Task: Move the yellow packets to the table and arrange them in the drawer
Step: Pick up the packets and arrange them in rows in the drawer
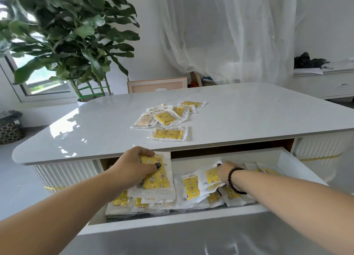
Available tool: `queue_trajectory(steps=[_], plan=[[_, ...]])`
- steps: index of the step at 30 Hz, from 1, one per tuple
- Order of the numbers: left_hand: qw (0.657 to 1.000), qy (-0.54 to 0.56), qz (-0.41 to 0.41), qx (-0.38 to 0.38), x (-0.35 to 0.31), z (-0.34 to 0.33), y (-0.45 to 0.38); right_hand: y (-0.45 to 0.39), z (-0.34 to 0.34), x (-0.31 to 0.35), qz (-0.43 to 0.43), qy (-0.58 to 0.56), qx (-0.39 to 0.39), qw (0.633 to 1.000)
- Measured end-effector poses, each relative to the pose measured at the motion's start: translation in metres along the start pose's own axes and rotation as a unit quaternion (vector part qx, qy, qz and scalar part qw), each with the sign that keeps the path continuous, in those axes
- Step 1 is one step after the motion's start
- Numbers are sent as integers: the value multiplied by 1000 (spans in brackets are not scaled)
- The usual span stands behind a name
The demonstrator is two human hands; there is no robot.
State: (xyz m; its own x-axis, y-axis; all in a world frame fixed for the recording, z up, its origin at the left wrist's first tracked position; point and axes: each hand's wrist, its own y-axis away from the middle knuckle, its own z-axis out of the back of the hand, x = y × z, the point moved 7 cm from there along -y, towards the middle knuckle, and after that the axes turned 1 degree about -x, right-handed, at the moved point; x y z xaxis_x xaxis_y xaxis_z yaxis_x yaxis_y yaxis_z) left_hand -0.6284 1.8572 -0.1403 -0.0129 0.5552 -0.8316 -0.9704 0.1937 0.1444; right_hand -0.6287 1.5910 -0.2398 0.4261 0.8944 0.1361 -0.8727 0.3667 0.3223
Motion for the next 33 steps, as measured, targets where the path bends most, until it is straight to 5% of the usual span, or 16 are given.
queue_trajectory(steps=[8, 14, 25, 27, 29, 33], plan=[[1000, -6, 15, 24, 4, -17, -5, -14, -22, 0, 72, 146, 13, 987], [999, 0, 18, 35, 4, -24, -8, -18, -20, -9, 16, 91, -14, 996], [998, 53, 9, 31, -10, -17, 13, 36, 21, 25, 107, 212, -99, 966], [997, 71, 10, 27, -14, -12, 19, 55, 30, 37, 132, 119, -70, 982], [996, 85, 7, 22, -18, -8, 25, 77, 36, 45, 133, -132, -13, 982], [992, 126, 0, 11, -27, -3, 38, 130, 42, 63, 143, -458, 69, 875]])
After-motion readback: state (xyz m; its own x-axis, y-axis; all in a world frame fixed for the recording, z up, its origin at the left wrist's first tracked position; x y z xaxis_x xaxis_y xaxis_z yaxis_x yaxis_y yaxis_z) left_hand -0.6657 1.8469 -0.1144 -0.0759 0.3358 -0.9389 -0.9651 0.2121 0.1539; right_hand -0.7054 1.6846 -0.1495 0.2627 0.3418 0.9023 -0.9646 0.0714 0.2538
